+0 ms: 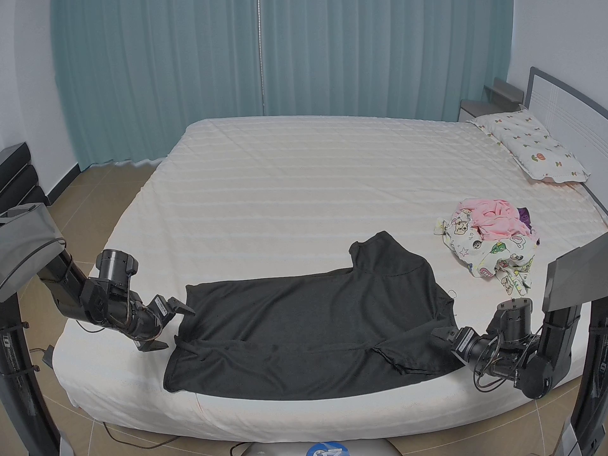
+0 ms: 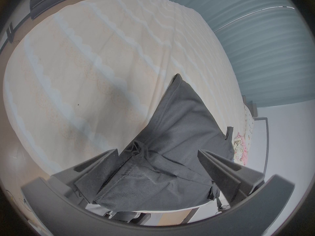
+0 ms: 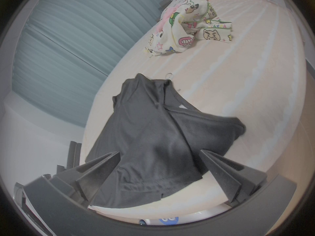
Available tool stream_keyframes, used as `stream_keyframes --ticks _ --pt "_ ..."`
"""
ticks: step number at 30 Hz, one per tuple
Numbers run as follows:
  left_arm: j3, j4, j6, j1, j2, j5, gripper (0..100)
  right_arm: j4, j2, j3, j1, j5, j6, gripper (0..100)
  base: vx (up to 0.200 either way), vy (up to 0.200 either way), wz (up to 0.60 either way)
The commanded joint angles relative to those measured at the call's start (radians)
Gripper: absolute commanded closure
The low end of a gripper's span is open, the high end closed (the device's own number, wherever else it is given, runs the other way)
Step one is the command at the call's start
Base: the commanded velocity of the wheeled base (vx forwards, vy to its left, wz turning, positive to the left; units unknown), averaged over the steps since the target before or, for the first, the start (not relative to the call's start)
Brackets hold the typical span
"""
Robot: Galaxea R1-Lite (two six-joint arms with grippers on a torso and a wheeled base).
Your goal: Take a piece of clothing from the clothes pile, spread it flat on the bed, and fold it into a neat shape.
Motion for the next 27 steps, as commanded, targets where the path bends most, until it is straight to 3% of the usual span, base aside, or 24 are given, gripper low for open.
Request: stream_keyframes --ticks 1,14,15,24,27 --pt "-0.004 -0.001 -0.001 0.005 -0.007 -0.001 0 0.005 0.026 0.011 0.024 -0.007 -0.001 0 0.000 0.000 0.00" --pt "-0.004 -0.007 0.002 0.005 -0.007 0.001 0 0.008 0.026 0.016 0.032 -0.010 0.001 0 0.000 0.000 0.00" --pt "-0.004 -0.007 0.002 0.005 -0.007 0.001 0 0.008 0.026 0.016 0.032 -0.010 0.001 100 0.000 0.000 0.00" --pt "-0.005 -0.007 0.002 0.005 -0.007 -0.001 0 0.008 0.016 0.043 0.043 -0.022 -0.010 100 0.000 0.000 0.00" --pt "-0.012 -0.006 0.000 0.005 -0.007 -0.001 0 0.007 0.014 0.063 0.043 -0.033 -0.054 100 0.000 0.000 0.00"
